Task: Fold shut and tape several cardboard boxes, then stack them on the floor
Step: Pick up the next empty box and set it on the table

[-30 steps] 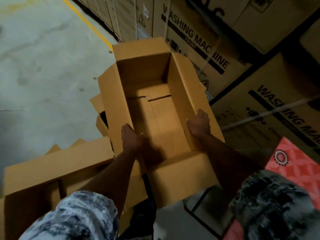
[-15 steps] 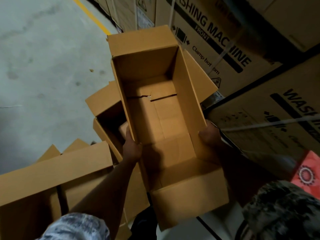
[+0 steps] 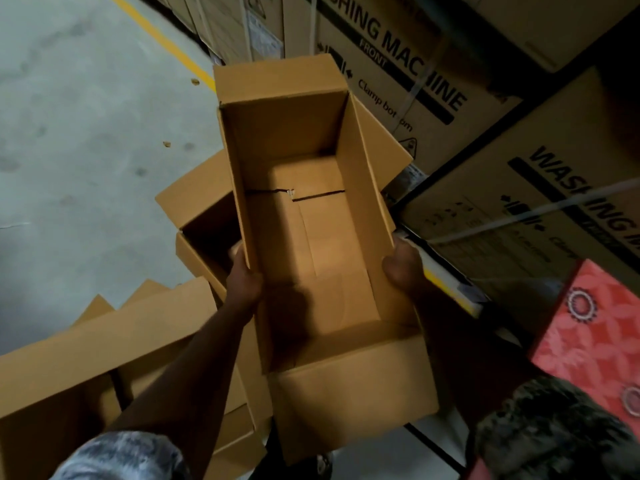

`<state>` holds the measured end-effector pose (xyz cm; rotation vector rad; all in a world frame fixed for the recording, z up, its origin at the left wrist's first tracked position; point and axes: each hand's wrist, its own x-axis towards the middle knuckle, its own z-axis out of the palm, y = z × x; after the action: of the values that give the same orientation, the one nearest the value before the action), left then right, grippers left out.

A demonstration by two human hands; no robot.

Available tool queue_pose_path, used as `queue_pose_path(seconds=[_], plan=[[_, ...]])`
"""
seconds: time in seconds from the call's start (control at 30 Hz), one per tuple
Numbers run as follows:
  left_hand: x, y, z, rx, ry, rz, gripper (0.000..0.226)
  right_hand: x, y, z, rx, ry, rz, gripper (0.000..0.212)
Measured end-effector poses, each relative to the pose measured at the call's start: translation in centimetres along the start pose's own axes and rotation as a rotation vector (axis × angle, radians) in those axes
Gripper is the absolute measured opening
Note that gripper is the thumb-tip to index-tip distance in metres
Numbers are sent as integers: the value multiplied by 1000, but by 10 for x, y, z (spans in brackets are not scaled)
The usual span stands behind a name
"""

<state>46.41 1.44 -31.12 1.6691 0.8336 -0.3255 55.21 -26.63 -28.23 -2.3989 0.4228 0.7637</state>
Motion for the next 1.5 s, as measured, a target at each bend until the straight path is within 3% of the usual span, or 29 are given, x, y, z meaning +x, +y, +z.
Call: queue_pose_path(seconds=[0.13, 0.23, 0.33, 0.7, 0.9, 1.17, 1.5], plan=[[-14, 6, -10, 82, -32, 61, 49, -48, 9, -1, 72, -13, 45, 63], [-32, 12, -18, 144, -64, 84, 49, -81, 21, -2, 73, 40, 57, 46], [-62, 20, -24, 175, -77, 77, 53, -115, 34, -7, 72, 116, 56, 43], [-263, 56, -30, 196, -121, 237, 35, -287, 105, -58, 139, 312, -40, 37], [-365, 93, -16, 364, -140, 413, 37, -379, 153, -87, 215, 413, -40, 34], [-434, 120, 52, 508, -260, 556, 29, -444, 235, -120, 325, 519, 67, 26], [-454, 68, 190, 433, -534, 426, 36, -483, 370, -139, 319, 610, 398, 32]])
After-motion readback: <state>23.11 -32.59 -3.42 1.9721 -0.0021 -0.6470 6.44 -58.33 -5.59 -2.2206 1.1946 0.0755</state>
